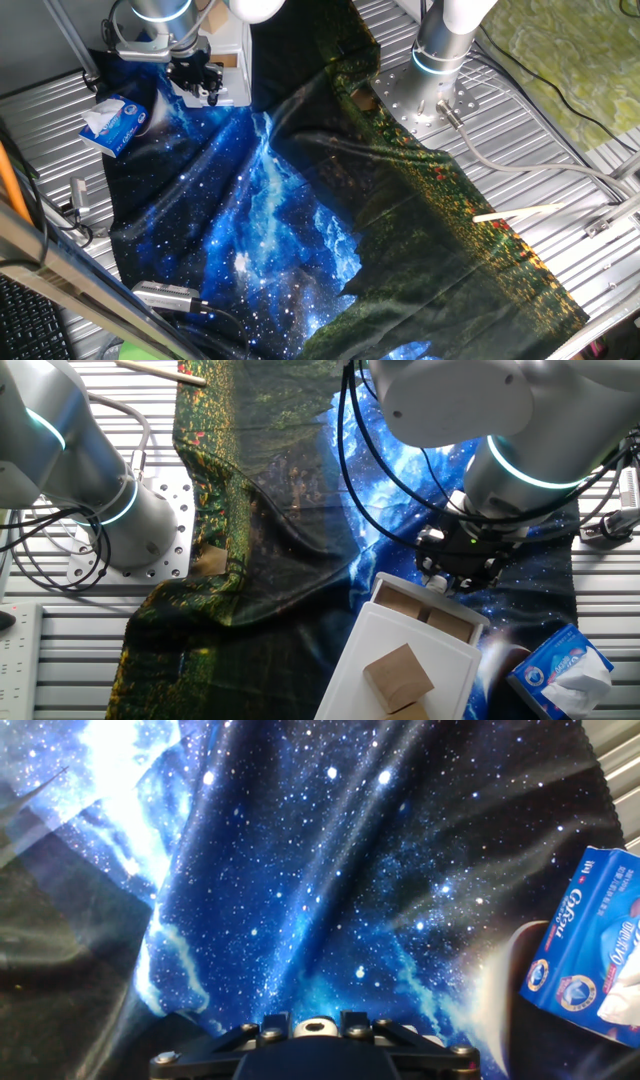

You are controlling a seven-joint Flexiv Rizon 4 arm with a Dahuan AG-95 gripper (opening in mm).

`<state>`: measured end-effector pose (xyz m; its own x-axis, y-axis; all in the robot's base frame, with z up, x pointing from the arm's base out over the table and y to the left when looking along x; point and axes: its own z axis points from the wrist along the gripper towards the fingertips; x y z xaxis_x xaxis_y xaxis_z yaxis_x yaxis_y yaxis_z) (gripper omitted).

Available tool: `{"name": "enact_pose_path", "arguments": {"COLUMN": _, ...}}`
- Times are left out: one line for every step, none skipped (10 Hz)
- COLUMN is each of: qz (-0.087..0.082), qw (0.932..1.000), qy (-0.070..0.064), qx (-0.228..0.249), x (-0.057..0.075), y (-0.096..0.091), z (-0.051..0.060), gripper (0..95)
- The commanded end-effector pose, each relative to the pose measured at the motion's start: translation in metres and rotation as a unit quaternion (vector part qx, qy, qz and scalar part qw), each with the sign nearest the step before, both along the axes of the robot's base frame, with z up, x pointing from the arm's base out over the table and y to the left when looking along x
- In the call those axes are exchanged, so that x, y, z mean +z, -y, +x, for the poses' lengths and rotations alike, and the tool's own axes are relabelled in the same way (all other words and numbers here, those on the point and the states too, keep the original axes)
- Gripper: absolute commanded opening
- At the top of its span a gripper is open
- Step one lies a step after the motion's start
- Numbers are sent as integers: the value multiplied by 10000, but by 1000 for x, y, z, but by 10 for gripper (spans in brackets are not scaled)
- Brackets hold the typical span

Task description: Grasp the handle and close the drawer

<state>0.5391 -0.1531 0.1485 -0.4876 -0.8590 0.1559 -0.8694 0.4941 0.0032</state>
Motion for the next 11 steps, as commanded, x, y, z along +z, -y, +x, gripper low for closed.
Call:
{"name": "enact_pose_path", "arguments": {"qz": -3, "qw": 10000, "qy": 9, "qx": -5, "x": -1, "y": 1, "z": -1, "gripper": 0}}
{"name": "enact_pose_path", "arguments": {"qz": -2, "qw": 10000, "qy": 9, "qx": 0, "x": -1, "y": 1, "z": -2, "gripper": 0}}
{"name": "enact_pose_path", "arguments": {"qz": -1, "qw": 10000, "qy": 7, "qx": 4, "x": 0, "y": 3, "z": -2, "gripper": 0}}
{"name": "enact_pose_path", "arguments": {"qz": -1, "qw": 10000, "qy": 7, "qx": 4, "x": 1, "y": 4, "z": -3, "gripper": 0}}
{"name": "enact_pose_path", "arguments": {"qz": -1, "qw": 10000, "qy": 5, "qx": 14, "x": 2, "y": 5, "z": -4, "gripper": 0}}
{"name": "enact_pose_path", "arguments": {"qz": 5, "qw": 10000, "qy": 4, "qx": 19, "x": 2, "y": 5, "z": -5, "gripper": 0}}
{"name": "enact_pose_path", "arguments": {"qz": 7, "qw": 10000, "qy": 4, "qx": 25, "x": 2, "y": 6, "z": -5, "gripper": 0}}
{"name": "enact_pose_path", "arguments": {"qz": 13, "qw": 10000, "qy": 6, "qx": 26, "x": 2, "y": 6, "z": -5, "gripper": 0}}
{"name": "enact_pose_path", "arguments": {"qz": 11, "qw": 10000, "qy": 10, "qx": 30, "x": 0, "y": 6, "z": -5, "gripper": 0}}
{"name": "enact_pose_path", "arguments": {"qz": 11, "qw": 10000, "qy": 15, "qx": 38, "x": 0, "y": 7, "z": -5, "gripper": 0}}
{"name": "enact_pose_path", "arguments": {"qz": 14, "qw": 10000, "qy": 14, "qx": 38, "x": 1, "y": 8, "z": -6, "gripper": 0}}
